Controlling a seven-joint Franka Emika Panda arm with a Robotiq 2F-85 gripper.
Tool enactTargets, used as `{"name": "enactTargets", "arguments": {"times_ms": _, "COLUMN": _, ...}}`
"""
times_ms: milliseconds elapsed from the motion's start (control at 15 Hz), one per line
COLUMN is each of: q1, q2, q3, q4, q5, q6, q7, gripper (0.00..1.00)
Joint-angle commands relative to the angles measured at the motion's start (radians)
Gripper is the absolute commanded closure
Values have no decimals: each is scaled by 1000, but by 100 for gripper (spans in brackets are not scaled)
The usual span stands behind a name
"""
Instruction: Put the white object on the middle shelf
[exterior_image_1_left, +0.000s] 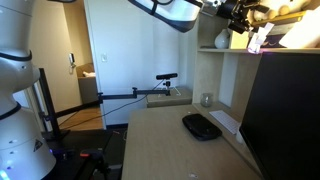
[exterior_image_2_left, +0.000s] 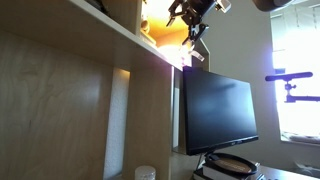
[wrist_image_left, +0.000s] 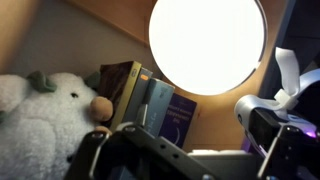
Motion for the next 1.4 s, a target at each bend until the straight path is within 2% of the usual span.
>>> {"name": "enactTargets", "arguments": {"times_ms": 0, "q1": 17, "q2": -20, "q3": -7, "q4": 4, "q5": 29, "q6": -84, "q7": -111, "gripper": 0}}
{"name": "enactTargets", "arguments": {"times_ms": 400, "q1": 16, "q2": -23, "q3": -6, "q4": 19, "q5": 56, "q6": -130, "q7": -211, "gripper": 0}}
{"name": "enactTargets", "arguments": {"times_ms": 933, "q1": 14, "q2": -8, "q3": -26, "q4": 76, "q5": 1, "q6": -17, "q7": -113, "gripper": 0}}
{"name": "enactTargets", "arguments": {"times_ms": 1333, "q1": 22, "q2": 14, "q3": -26, "q4": 122, "q5": 2, "q6": 8, "q7": -130, "gripper": 0}}
